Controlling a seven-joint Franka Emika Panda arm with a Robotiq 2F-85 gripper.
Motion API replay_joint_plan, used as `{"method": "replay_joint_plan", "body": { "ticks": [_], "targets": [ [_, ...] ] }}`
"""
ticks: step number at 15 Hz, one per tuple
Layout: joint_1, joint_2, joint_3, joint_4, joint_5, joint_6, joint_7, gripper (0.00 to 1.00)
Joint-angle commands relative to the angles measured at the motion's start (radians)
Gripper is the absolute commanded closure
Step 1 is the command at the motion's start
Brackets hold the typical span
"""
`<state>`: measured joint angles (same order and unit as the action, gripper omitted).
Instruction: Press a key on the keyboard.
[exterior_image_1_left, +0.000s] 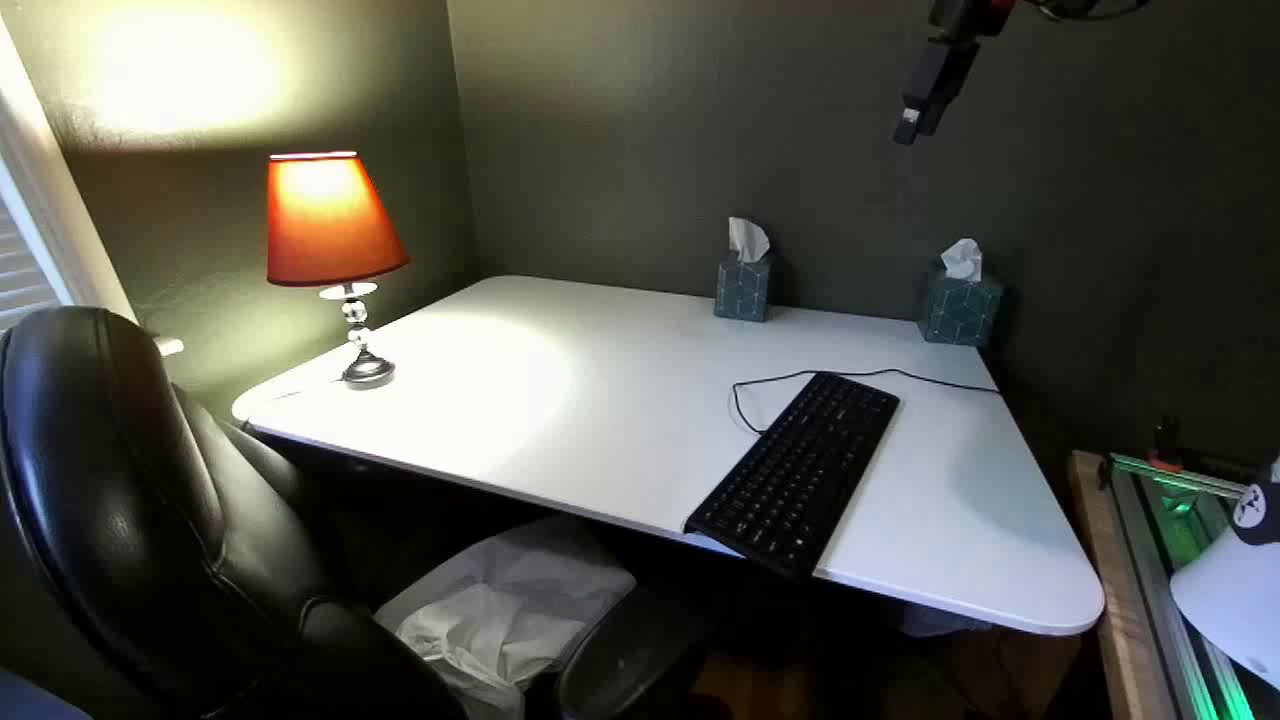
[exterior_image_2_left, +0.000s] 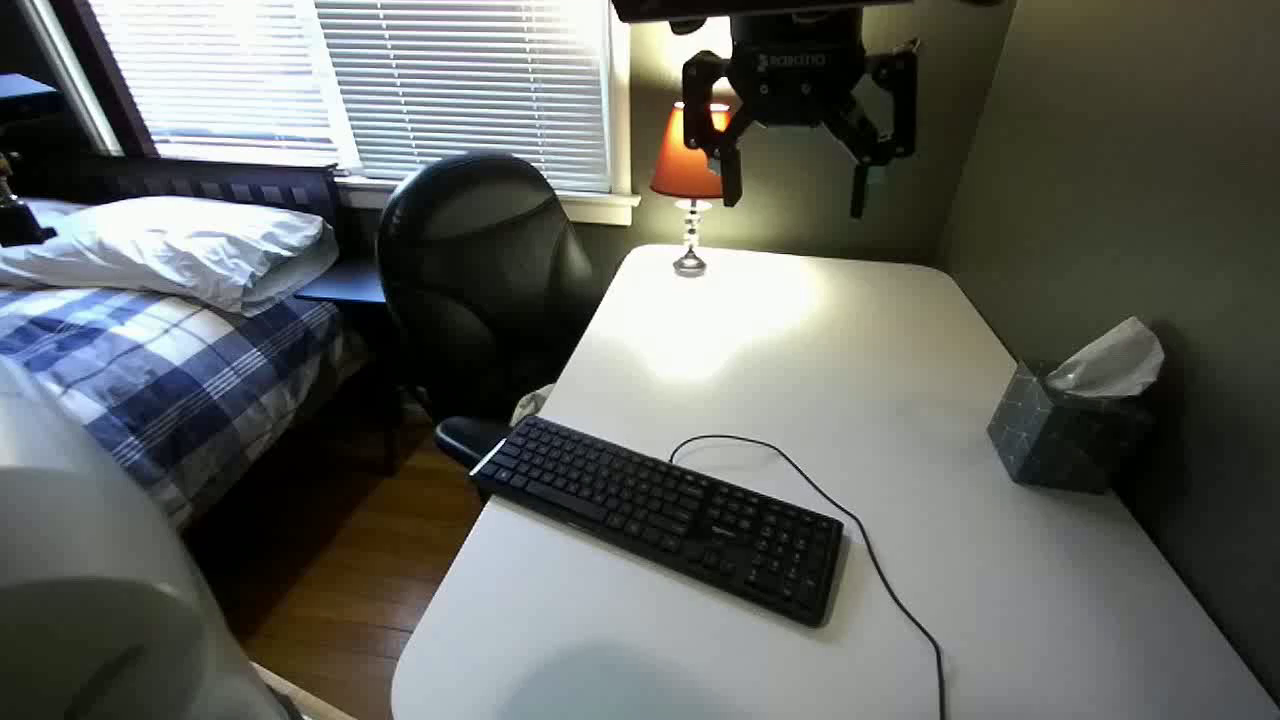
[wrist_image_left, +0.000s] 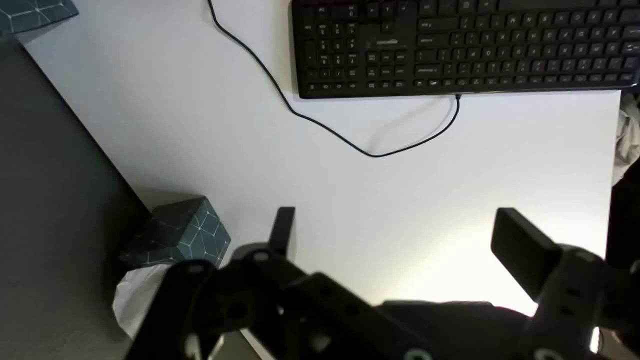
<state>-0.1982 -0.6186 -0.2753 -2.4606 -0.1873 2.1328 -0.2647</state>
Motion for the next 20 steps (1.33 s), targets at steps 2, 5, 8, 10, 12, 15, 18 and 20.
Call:
{"method": "replay_joint_plan", "body": {
  "ticks": [2, 5, 8, 10, 12, 15, 18, 20],
  "targets": [
    [-0.004, 0.001, 0.004, 0.003, 0.003, -0.003, -0.003, 0.0],
    [-0.002, 0.027, 0.003, 0.001, 0.001, -0.009, -0.003, 0.0],
    [0.014, 0.075, 0.002, -0.031, 0.012, -0.022, -0.018, 0.0],
    [0.02, 0.118, 0.002, -0.051, 0.02, -0.018, -0.023, 0.0],
    [0.024, 0.163, 0.005, -0.069, 0.025, -0.013, -0.024, 0.0],
    [0.038, 0.238, 0.0, -0.08, 0.046, -0.016, -0.05, 0.0],
    [0.04, 0.317, 0.004, -0.087, 0.063, 0.001, -0.059, 0.0],
    [0.042, 0.368, 0.005, -0.087, 0.076, 0.019, -0.077, 0.0]
  ]
}}
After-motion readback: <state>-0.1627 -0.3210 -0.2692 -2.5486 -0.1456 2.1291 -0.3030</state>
